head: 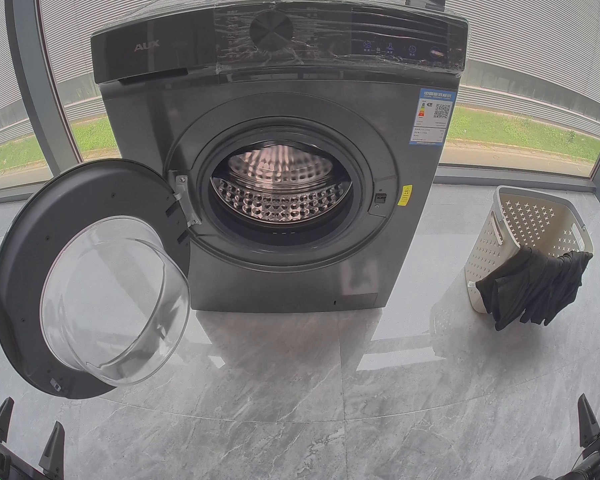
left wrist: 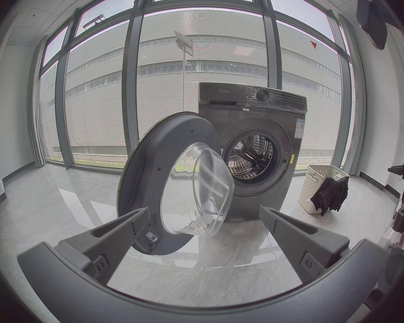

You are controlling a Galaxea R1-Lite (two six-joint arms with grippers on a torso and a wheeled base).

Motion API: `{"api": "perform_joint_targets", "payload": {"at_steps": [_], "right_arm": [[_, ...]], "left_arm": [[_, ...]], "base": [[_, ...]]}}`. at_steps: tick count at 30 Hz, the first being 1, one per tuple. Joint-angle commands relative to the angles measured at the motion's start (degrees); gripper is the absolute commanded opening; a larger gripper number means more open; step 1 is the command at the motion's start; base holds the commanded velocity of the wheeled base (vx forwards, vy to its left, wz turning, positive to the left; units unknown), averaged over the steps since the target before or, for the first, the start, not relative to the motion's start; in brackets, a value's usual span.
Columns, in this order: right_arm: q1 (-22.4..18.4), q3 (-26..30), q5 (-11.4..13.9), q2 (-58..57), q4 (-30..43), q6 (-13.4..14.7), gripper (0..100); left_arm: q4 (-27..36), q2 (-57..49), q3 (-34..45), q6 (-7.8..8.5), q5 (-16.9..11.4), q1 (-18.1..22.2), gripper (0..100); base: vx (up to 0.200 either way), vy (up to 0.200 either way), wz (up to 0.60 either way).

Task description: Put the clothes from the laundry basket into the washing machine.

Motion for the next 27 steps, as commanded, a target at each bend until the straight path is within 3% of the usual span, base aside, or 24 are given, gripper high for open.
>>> {"api": "perform_joint_targets", "payload": {"at_steps": [1,13,27], "right_arm": [[0.07,-0.13,2.2,-0.79,0.24,-0.48,100],[0.07,-0.39,2.73,-0.79,0.95,-1.71,100],[0.07,1.01,3.26,-0.79,-0.55,-1.19,100]], "left_arm": [[0.09,-0.96,0.92,-0.03,0.04,-0.02,100],[0.0,-0.96,0.92,-0.03,0.04,-0.02,100],[0.0,-0.96,0.92,-0.03,0.04,-0.02,100]], "base": [[0.0,0.0,0.0],[0.0,0.0,0.0],[0.0,-0.2,0.0]]}}
